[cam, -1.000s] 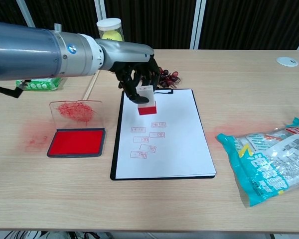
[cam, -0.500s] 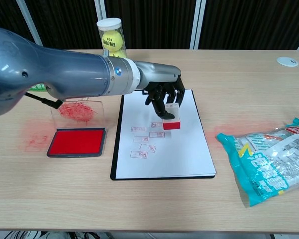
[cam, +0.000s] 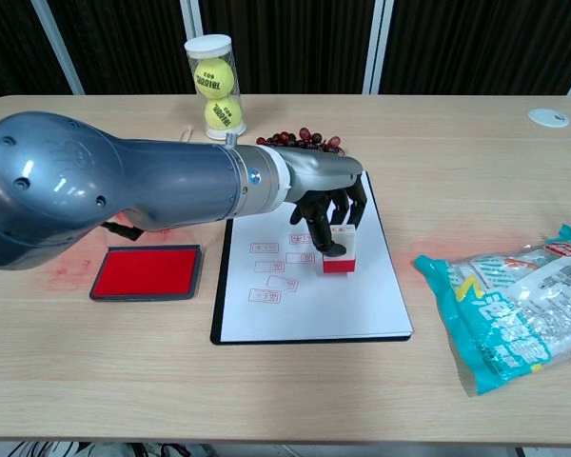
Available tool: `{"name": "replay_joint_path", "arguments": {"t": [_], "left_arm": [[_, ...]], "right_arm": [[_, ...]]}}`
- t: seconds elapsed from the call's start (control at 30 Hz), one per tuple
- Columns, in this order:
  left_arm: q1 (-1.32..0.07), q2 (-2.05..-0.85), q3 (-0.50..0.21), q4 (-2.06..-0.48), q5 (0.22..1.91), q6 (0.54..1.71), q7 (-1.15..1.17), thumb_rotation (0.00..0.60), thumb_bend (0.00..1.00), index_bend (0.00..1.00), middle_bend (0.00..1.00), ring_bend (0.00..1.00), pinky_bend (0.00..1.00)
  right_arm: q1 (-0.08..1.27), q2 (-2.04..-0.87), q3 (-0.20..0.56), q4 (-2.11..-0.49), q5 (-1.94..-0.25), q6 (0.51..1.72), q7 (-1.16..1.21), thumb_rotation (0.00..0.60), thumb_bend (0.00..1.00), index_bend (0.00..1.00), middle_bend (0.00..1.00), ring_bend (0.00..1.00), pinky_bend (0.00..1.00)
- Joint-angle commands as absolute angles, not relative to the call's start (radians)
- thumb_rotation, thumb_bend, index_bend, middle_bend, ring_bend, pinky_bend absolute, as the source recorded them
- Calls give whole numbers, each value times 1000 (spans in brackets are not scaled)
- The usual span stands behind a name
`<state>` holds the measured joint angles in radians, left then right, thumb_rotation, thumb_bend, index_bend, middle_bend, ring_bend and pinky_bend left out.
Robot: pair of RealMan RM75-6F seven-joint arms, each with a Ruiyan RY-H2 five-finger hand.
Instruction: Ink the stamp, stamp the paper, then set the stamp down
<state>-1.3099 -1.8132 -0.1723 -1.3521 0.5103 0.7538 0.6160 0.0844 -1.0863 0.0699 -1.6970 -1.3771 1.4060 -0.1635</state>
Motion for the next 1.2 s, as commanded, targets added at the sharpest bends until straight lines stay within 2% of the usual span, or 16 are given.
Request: {"name": "replay_joint_path", "arguments": {"t": [0.03, 1.2], "left_arm": [[-1312, -1821, -171, -1341, 512, 752, 613, 600, 462, 608, 650, 528, 583], [-1345, -1896, -122, -1238, 473, 729, 662, 600, 462, 608, 650, 528, 583]], "right_arm": [[84, -1086, 71, -1697, -1377, 1408, -163, 600, 0, 70, 63, 177, 187], [84, -1076, 76, -1709, -1355, 1397, -146, 600, 0, 70, 63, 177, 187]]}}
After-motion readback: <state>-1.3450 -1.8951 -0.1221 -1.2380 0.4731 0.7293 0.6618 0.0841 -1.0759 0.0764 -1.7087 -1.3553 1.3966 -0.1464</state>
